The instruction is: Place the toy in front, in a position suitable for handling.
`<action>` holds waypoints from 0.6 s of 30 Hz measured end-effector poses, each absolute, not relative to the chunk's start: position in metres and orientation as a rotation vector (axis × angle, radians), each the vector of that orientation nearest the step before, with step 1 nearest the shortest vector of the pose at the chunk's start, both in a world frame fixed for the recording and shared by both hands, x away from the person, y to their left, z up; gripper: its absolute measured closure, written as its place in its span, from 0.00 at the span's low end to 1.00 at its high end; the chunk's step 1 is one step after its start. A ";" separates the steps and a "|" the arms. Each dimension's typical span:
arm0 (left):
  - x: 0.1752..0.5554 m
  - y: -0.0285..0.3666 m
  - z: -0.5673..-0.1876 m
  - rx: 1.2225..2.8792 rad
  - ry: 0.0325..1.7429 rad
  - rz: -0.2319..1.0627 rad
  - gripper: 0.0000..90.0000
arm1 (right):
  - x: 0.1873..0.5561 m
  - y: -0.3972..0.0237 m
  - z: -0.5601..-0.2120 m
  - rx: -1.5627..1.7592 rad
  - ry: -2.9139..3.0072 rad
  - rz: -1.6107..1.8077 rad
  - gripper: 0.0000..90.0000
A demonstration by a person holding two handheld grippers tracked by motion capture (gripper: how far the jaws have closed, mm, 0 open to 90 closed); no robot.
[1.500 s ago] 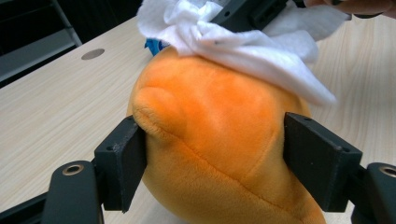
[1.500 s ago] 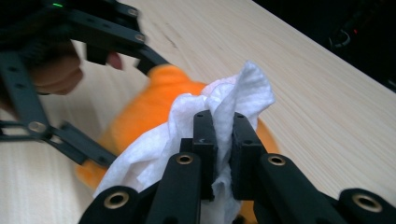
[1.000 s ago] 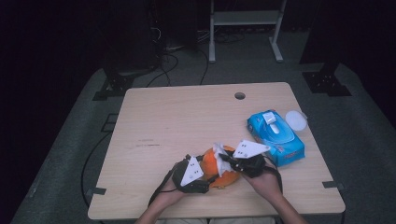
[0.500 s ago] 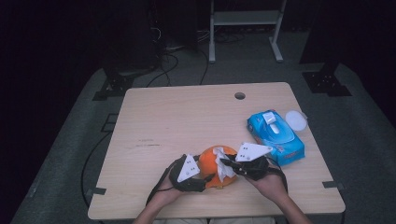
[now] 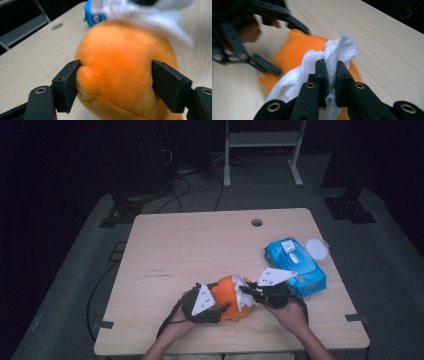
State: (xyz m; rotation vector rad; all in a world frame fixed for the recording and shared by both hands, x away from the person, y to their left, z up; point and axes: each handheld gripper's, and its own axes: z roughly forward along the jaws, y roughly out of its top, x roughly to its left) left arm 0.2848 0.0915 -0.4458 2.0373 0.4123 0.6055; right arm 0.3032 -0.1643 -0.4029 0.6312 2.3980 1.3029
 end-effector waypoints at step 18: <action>0.293 0.105 -0.446 2.003 0.469 0.545 0.31 | 0.298 -0.152 -0.404 0.607 2.396 1.329 0.92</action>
